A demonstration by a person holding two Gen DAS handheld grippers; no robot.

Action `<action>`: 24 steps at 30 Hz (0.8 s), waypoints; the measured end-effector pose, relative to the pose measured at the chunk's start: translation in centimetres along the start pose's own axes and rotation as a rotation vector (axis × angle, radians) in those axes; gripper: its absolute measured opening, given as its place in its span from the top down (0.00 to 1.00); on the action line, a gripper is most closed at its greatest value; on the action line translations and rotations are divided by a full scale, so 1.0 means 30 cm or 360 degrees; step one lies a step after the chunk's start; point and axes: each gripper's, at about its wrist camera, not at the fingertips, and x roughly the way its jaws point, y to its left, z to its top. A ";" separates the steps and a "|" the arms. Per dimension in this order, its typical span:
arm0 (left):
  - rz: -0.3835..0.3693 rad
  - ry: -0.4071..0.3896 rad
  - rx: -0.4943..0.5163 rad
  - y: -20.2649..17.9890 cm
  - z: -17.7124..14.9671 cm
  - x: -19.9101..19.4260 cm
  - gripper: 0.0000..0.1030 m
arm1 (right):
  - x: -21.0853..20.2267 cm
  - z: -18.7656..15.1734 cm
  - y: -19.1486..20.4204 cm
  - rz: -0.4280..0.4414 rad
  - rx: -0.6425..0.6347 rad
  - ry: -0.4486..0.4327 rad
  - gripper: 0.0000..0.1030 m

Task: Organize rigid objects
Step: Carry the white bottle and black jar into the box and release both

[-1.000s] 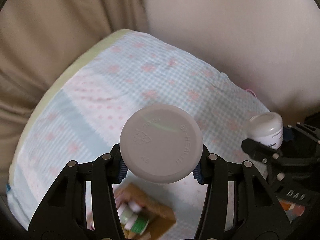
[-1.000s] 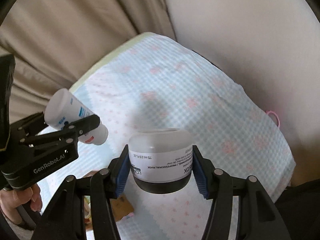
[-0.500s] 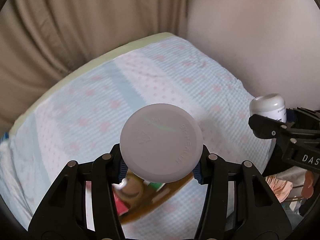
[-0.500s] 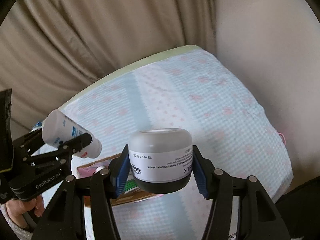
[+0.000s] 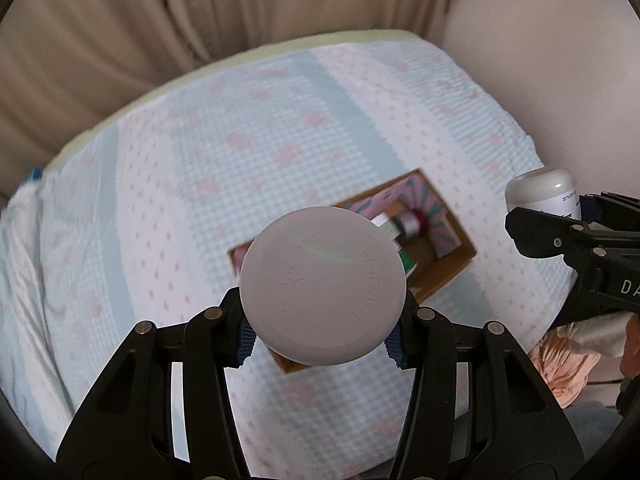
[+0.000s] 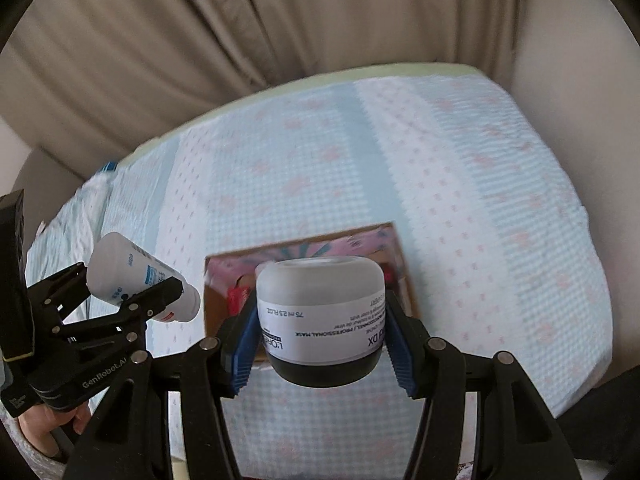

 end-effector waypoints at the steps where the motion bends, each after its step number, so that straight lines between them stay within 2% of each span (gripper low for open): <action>1: 0.0000 0.0013 -0.0017 0.011 -0.014 0.014 0.54 | 0.024 0.000 0.010 0.0004 -0.0016 0.0021 0.49; 5: -0.0003 0.0070 -0.0051 0.048 -0.057 0.091 0.54 | 0.105 -0.022 0.044 0.0011 -0.0073 0.0090 0.49; 11: -0.0064 0.0221 -0.0104 0.092 -0.093 0.259 0.54 | 0.269 -0.050 0.047 0.0022 -0.0082 0.0228 0.49; 18: -0.0100 0.0391 -0.0024 0.094 -0.118 0.462 0.54 | 0.466 -0.087 0.033 0.0056 -0.0097 0.0351 0.49; 24: -0.0131 0.0473 0.0029 0.082 -0.119 0.583 0.54 | 0.584 -0.090 0.028 0.0112 -0.0090 0.0413 0.49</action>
